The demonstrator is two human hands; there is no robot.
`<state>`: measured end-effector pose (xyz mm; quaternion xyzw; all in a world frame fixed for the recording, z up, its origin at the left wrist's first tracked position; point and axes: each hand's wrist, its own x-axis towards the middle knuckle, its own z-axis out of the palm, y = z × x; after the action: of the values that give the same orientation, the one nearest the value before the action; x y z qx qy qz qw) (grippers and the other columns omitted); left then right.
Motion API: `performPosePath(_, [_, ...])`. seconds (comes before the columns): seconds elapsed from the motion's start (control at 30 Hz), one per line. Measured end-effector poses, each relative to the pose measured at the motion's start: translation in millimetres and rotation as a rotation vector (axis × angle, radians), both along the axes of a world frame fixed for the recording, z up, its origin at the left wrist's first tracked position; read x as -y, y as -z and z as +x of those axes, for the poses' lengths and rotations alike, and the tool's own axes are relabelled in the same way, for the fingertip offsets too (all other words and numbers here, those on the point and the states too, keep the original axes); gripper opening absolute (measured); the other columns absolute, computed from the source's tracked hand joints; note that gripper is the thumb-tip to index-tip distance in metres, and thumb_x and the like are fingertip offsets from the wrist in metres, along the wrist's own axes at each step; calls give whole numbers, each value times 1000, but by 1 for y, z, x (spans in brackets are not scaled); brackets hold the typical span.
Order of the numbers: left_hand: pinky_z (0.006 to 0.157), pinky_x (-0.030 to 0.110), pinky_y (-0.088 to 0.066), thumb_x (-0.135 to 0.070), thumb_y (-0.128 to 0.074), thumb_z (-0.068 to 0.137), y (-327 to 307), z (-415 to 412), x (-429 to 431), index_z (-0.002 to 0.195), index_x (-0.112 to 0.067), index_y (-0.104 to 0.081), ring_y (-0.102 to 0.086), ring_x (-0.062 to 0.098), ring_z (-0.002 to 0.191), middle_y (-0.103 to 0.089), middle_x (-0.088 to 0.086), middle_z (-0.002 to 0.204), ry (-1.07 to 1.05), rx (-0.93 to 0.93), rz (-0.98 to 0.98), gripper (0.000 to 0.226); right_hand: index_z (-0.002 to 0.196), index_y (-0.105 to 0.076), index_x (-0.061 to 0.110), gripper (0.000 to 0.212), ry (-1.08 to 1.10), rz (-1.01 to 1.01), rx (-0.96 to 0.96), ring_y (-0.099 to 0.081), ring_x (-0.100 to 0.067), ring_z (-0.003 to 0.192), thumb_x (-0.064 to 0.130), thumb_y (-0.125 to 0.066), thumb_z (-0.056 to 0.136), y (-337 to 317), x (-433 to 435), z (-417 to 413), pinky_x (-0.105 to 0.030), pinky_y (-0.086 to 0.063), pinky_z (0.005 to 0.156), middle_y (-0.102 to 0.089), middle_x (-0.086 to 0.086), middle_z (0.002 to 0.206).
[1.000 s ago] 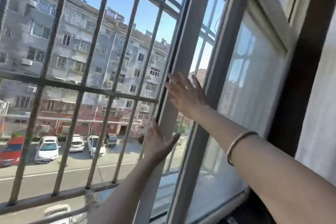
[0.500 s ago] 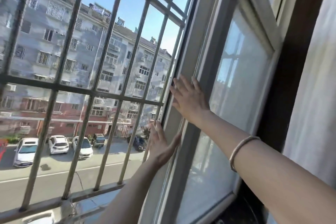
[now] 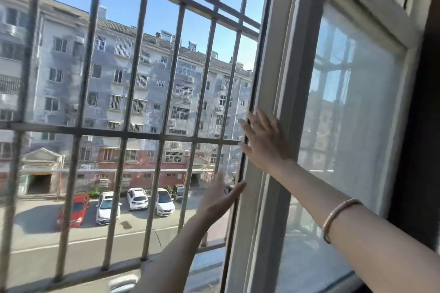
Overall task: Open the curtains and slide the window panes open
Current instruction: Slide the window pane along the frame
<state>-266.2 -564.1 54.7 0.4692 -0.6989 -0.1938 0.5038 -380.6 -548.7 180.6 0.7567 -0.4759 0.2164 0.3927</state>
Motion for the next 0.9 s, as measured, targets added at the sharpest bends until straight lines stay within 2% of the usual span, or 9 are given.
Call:
performPosePath(0.07, [108,38,-30,-66,-52,73,-8,19,-10,144,-13,-10,-34,22,133,-31,11,148,-72,10,-22,99,145,-21,20,60,-75,0,118,-5,-23,145,40,-42,93,6,0,7,-43,-1,116,-19,-6,156])
performPosePath(0.13, [100,29,-36,-69,-54,69,-14,41,-25,144,-13,-13,-47,17,119,-48,6,133,-166,36,-45,103,144,-22,20,60,-152,12,236,-10,-23,145,42,-43,92,9,-1,20,-44,-7,116,-24,-5,154])
performPosePath(0.17, [101,29,-33,-72,-54,67,-17,49,-31,143,-13,-13,-44,20,123,-45,8,137,-205,51,-56,105,143,-23,20,60,-179,32,275,-11,-23,144,43,-43,92,10,-1,25,-43,-9,116,-26,-4,153])
performPosePath(0.23, [107,33,-26,-73,-49,62,-21,67,-49,143,-12,-13,-30,25,135,-26,12,150,-284,85,-54,108,143,-22,19,62,-267,97,349,-12,-24,144,45,-42,91,12,-2,43,-44,-13,115,-28,-5,152])
performPosePath(0.33, [108,35,-23,-62,-53,72,-22,89,-74,142,-12,-15,-26,27,137,-21,13,152,-403,127,-65,95,144,-19,19,65,-396,168,435,-17,-27,142,47,-42,91,13,-10,70,-46,-19,113,-31,-7,151])
performPosePath(0.4, [111,42,-22,-57,-55,77,-22,103,-94,143,-13,-11,-22,28,139,-17,13,153,-519,148,-68,91,144,-18,19,66,-486,207,474,-23,-29,140,48,-42,91,15,-23,91,-48,-25,110,-33,-9,149])
performPosePath(0.53, [110,42,-24,-53,-55,79,-24,130,-141,143,-11,-13,-24,29,138,-21,14,152,-715,237,-64,87,146,-15,18,68,-681,302,525,-24,-30,138,46,-44,91,22,-50,132,-48,-29,108,-31,-9,150])
performPosePath(0.7, [110,47,-26,-53,-54,81,-23,170,-220,141,-16,-19,-27,29,137,-25,9,152,-935,280,-22,79,146,-15,17,67,-877,377,497,-28,-31,136,43,-44,91,31,-99,182,-48,-37,104,-32,-10,149])
performPosePath(0.9, [110,45,-26,-55,-54,80,-23,212,-321,143,-19,-16,-29,30,136,-24,8,152,-1107,177,34,82,146,-14,15,68,-1053,418,469,-27,-31,136,40,-46,91,37,-179,241,-47,-32,108,-33,-12,148])
